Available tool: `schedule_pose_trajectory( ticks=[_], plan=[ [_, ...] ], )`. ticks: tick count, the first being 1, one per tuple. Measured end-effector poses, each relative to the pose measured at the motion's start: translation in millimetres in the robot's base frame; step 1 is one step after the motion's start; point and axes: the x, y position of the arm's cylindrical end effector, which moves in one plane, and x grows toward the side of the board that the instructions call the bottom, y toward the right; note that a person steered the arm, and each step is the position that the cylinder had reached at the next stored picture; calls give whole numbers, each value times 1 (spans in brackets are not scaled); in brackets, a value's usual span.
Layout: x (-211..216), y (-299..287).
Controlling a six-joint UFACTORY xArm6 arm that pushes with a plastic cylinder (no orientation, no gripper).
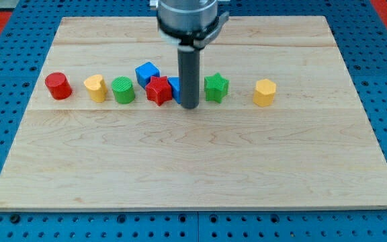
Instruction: Push the yellow heart closer to the green circle
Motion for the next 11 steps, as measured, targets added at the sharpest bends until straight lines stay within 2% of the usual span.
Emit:
schedule_pose_trajectory(
  ticks=[1, 3, 4, 6, 9, 10, 11],
  plan=[
    [39, -54],
    [47, -190],
    [42, -204],
    [0, -184],
    [-92, -184],
    [-101, -166],
    [-72, -145]
  ],
)
